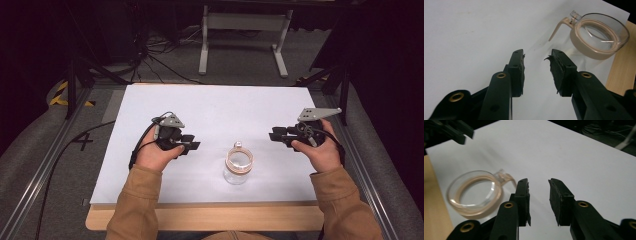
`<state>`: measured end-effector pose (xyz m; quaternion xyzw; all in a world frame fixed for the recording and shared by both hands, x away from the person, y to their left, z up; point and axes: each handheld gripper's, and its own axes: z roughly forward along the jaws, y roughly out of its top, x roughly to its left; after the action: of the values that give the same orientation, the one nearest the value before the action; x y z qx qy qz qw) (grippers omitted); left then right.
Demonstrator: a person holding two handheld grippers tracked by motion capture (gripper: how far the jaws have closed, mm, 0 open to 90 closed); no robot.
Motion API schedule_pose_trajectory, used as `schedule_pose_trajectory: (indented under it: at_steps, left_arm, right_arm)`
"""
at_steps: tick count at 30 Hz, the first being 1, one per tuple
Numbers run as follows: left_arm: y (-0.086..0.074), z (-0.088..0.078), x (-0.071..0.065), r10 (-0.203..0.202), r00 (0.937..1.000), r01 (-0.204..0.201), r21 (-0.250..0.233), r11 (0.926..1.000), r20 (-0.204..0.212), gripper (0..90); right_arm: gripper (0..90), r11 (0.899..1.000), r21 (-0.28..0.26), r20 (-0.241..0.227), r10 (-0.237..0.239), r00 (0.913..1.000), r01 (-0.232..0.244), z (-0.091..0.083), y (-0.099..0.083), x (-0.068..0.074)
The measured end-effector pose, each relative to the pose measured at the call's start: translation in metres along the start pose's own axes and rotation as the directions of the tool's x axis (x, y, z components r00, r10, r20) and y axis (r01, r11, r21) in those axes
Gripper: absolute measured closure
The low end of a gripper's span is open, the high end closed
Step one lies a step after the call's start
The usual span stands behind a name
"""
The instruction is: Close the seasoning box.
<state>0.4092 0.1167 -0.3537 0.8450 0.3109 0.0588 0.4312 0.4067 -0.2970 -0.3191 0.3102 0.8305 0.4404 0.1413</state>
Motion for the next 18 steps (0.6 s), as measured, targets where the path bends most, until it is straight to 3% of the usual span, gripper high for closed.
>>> schedule_pose_trajectory:
  at_steps: [4, 7, 18]
  left_arm:
    - [-0.006, 0.004, 0.012, -0.018, 0.9993, 0.019, 0.026, 0.9995, -0.033, 63.5]
    - [-0.01, 0.008, 0.019, -0.048, 0.9986, 0.048, 0.03, 0.9984, -0.024, 63.1]
    - [-0.028, 0.02, 0.043, -0.103, 0.9935, 0.105, 0.05, 0.9932, -0.048, 62.4]
  right_arm:
    - [64.1, 1.0, 0.014, 0.054, 0.026, 0.9982, -0.027, 0.0, -0.011, -0.02]
    - [61.0, 0.999, 0.032, 0.085, 0.03, 0.9959, -0.033, 0.001, -0.019, -0.032]
    - [53.1, 0.993, 0.1, 0.129, 0.046, 0.9906, -0.059, 0.024, -0.049, -0.064]
